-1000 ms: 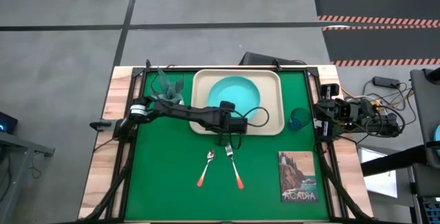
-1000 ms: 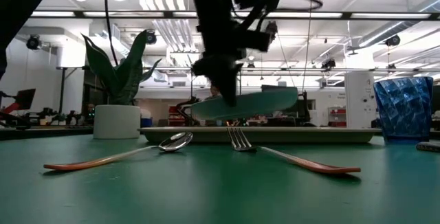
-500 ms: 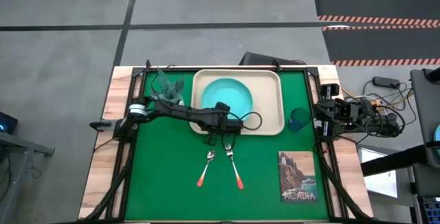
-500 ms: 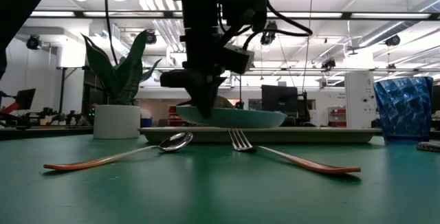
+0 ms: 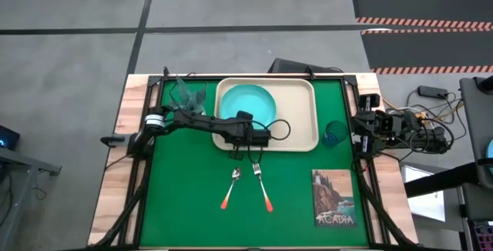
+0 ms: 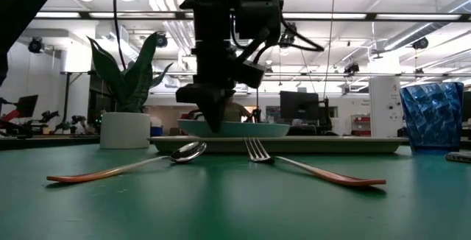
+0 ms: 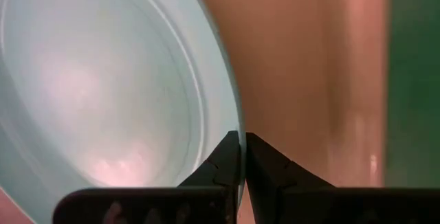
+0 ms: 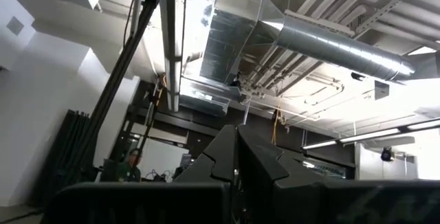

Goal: Pick and place plate/cup/fork/spoon on tray
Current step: Put the light blue plate on the light white tray, then put the orange fork on the light white tray to the right of the blue plate

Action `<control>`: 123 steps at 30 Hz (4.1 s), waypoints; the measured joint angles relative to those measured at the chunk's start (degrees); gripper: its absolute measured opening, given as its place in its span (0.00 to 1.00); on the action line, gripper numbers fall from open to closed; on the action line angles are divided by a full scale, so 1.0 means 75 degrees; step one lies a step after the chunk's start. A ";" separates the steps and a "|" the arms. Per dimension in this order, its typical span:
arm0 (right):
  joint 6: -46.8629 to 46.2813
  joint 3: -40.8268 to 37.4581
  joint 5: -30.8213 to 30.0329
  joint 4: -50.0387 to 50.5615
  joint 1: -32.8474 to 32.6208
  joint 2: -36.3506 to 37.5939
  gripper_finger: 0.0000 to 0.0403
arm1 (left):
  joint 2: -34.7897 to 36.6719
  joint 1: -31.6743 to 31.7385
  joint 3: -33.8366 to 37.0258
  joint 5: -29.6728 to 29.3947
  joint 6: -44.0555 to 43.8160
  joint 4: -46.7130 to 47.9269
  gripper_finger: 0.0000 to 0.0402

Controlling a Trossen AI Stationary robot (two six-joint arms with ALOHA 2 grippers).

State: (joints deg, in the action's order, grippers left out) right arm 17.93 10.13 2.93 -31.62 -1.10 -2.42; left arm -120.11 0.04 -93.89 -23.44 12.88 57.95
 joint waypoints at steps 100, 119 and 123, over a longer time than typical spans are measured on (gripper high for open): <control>-0.0172 0.0090 0.0011 0.0006 0.0000 0.0003 0.02 | 0.1221 0.1080 0.2944 -0.0580 -0.1675 -0.5079 0.01; 0.0067 0.0099 -0.0001 0.0289 0.0000 -0.0088 0.02 | 0.3822 -0.1210 0.3498 -0.1322 -0.1877 -0.6742 0.01; -0.0474 0.0093 0.0093 0.0312 0.0000 -0.0258 0.02 | 0.4392 -0.2075 0.3864 -0.1326 -0.2041 -0.6780 0.01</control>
State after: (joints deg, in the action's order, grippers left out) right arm 14.38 10.83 3.63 -29.27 -1.10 -4.35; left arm -87.17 -15.52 -64.91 -33.39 -2.42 7.09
